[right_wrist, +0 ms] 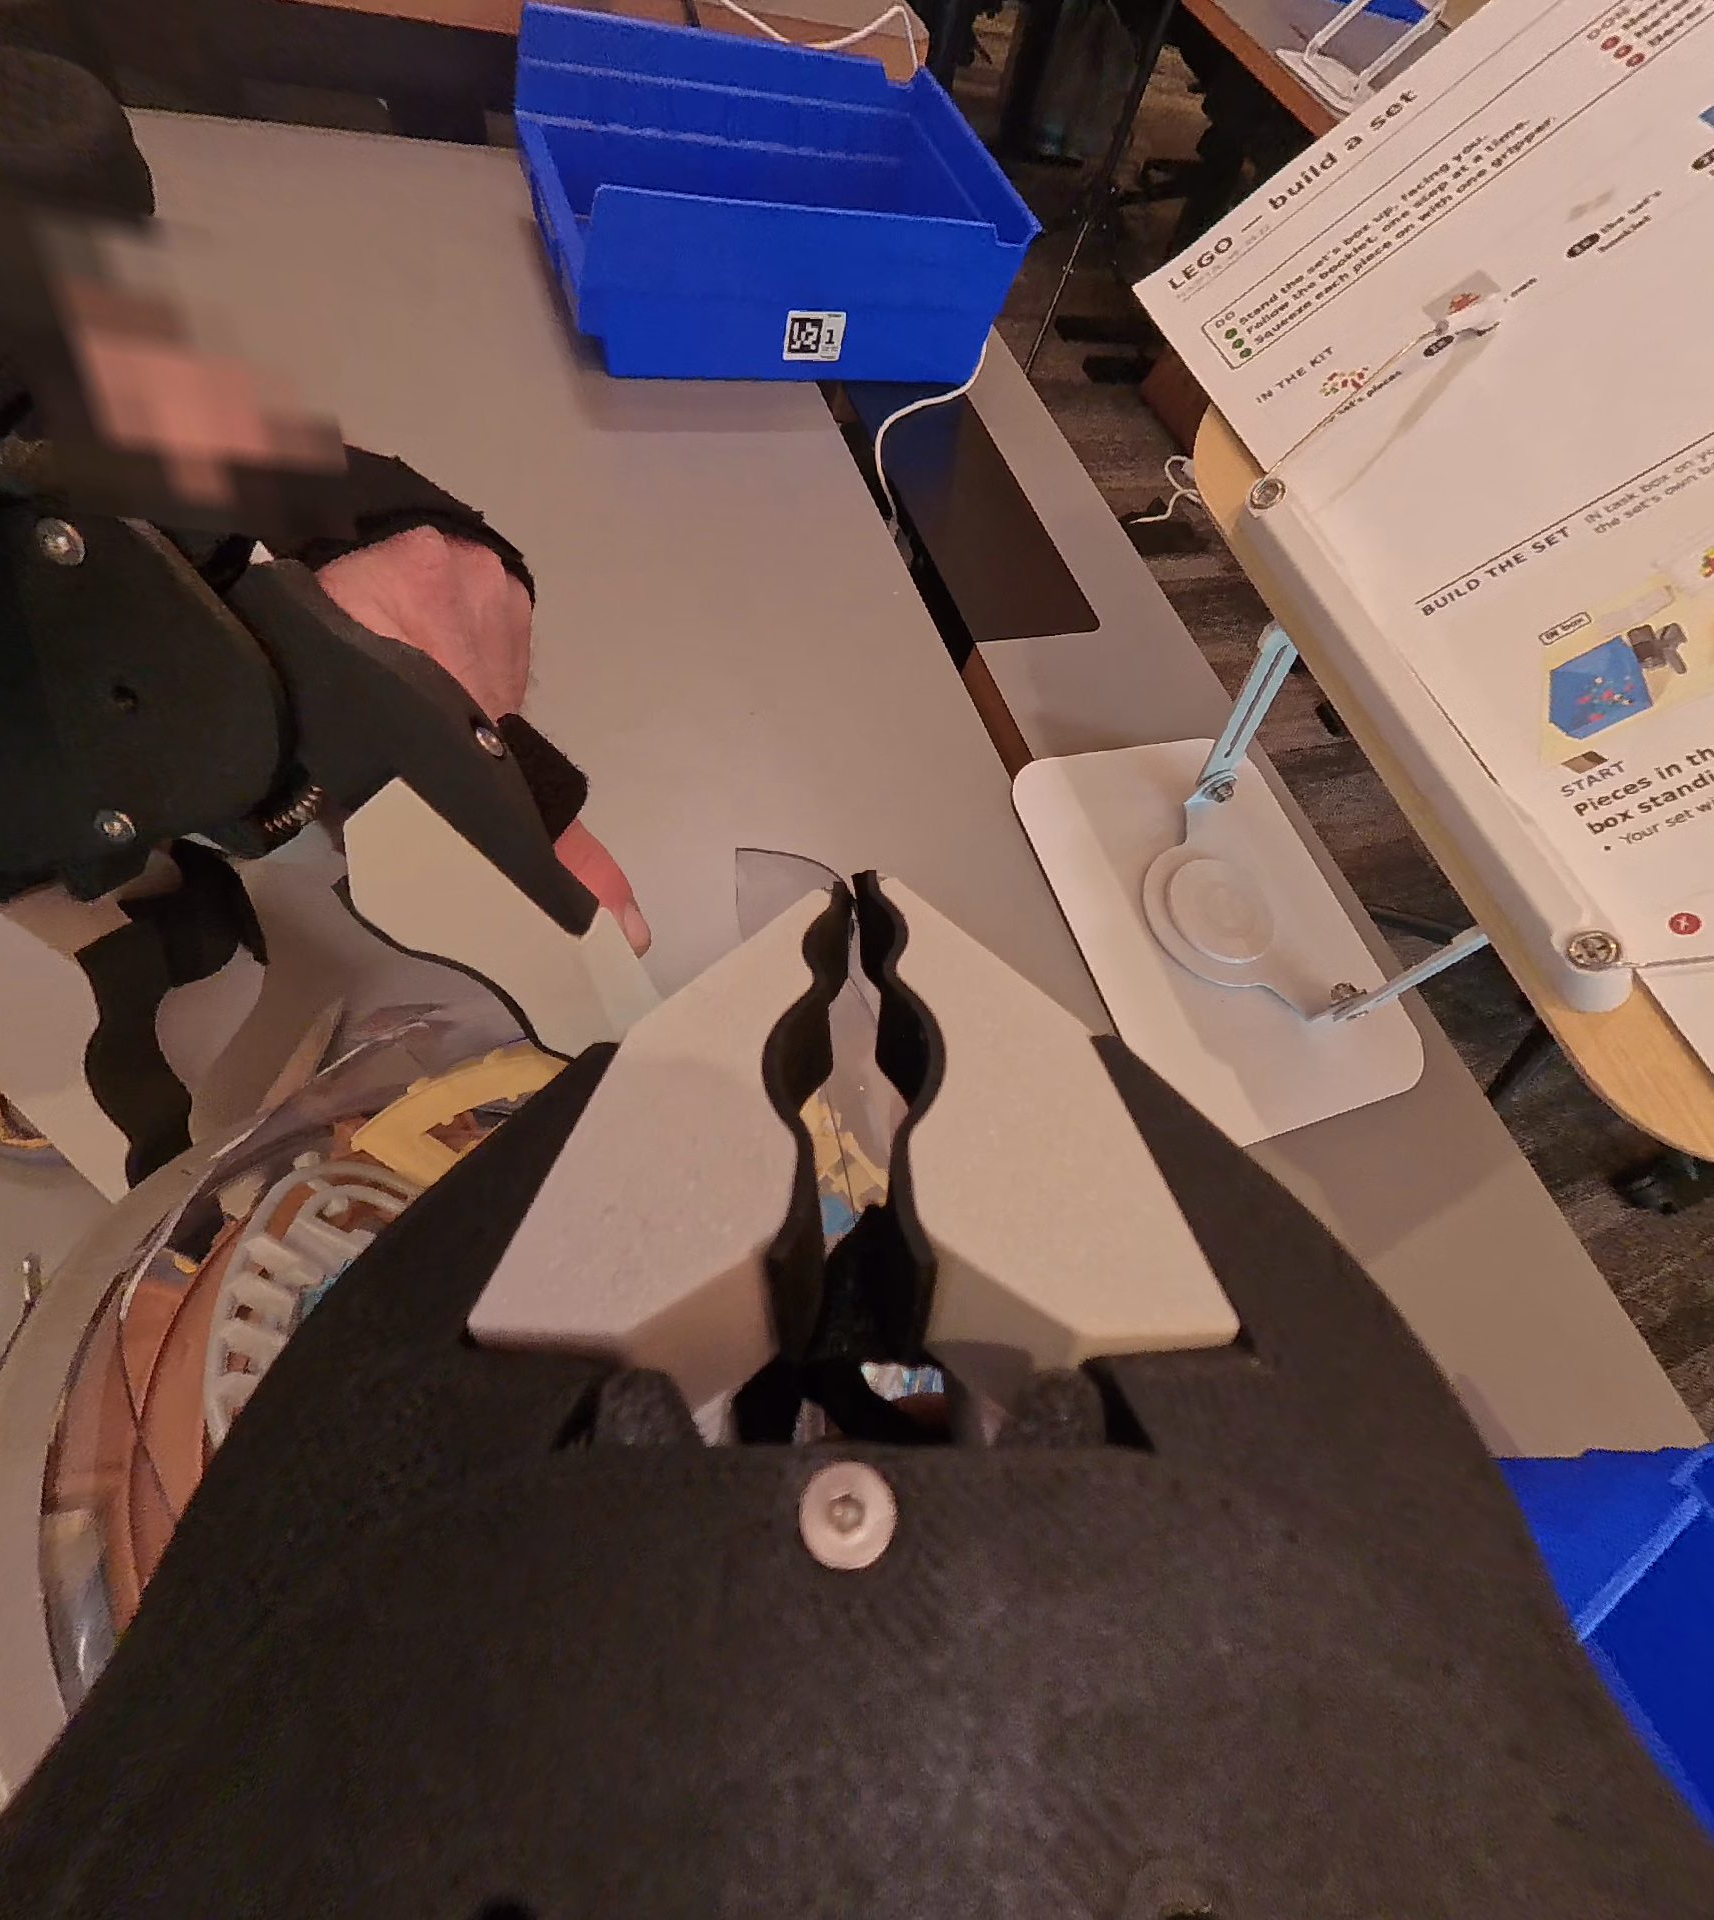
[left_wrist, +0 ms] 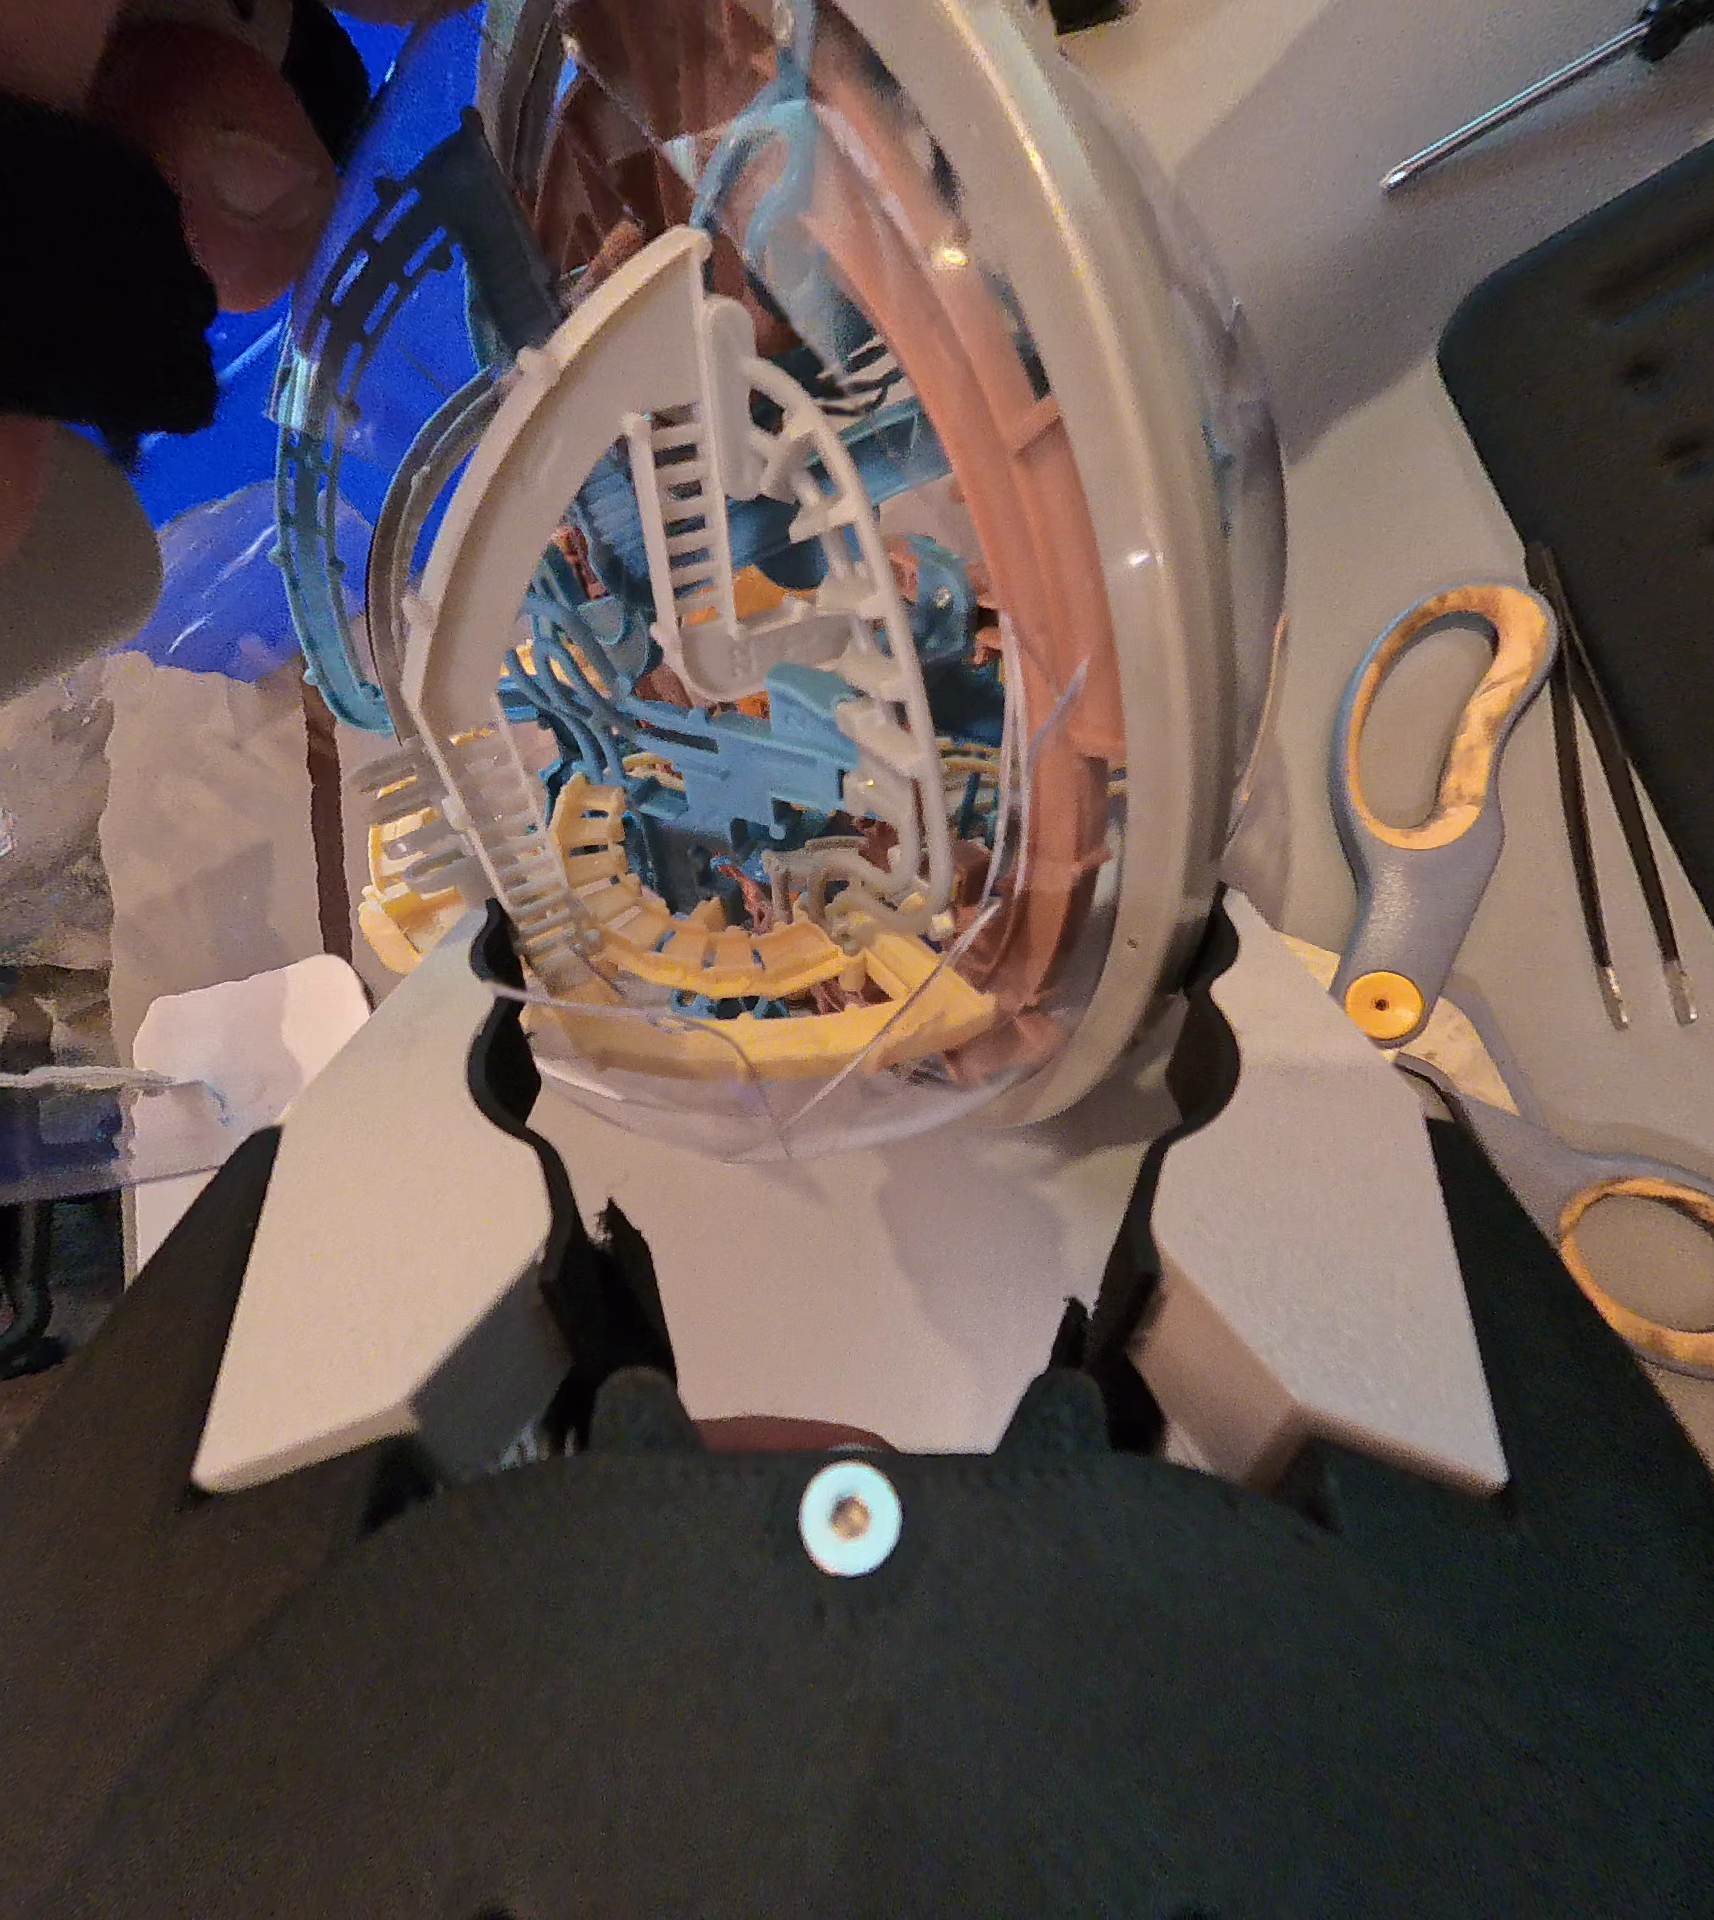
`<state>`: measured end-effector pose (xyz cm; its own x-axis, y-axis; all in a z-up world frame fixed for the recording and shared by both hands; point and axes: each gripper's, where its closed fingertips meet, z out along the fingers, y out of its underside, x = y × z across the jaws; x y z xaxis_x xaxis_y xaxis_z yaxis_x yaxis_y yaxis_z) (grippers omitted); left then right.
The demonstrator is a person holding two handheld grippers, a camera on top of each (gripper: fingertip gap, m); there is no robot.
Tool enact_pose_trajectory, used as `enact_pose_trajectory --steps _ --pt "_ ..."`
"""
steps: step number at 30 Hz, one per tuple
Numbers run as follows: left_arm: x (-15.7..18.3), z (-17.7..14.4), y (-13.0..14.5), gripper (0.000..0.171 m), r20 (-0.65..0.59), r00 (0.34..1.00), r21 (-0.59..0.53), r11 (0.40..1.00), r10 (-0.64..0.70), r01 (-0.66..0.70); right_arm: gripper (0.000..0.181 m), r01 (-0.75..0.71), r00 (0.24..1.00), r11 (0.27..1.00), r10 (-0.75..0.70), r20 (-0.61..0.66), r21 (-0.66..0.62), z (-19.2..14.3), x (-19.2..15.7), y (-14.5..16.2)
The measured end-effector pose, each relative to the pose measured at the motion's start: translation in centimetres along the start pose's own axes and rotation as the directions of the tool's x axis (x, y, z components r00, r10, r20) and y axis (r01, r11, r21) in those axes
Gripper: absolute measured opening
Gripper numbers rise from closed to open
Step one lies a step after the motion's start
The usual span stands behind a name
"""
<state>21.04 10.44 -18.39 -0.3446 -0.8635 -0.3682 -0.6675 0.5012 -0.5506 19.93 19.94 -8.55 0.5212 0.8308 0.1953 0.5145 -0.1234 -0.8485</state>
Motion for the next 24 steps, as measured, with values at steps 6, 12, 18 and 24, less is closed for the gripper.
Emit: enact_pose_trajectory --steps 6,12,18,24 --pt "-0.5 0.6 0.7 0.13 0.032 0.999 -0.063 0.998 0.029 -0.026 0.0 -0.084 0.996 0.996 0.084 -0.032 -0.024 0.4 1.3 0.4" --pt "-0.4 0.5 0.7 0.133 0.047 0.997 -0.051 0.997 0.055 -0.052 0.0 -0.033 0.997 0.999 0.032 -0.064 -0.003 -0.3 0.5 0.3" --pt "1.0 -1.4 1.1 0.142 0.08 0.995 -0.025 0.998 0.058 -0.056 0.0 0.145 0.981 0.983 -0.129 -0.146 0.109 -1.9 -3.2 -0.5" --pt "2.7 -4.6 0.8 0.146 0.164 0.983 0.006 0.996 0.085 -0.087 0.0 0.26 0.951 0.936 -0.206 -0.229 0.238 -3.5 -6.6 -1.4"
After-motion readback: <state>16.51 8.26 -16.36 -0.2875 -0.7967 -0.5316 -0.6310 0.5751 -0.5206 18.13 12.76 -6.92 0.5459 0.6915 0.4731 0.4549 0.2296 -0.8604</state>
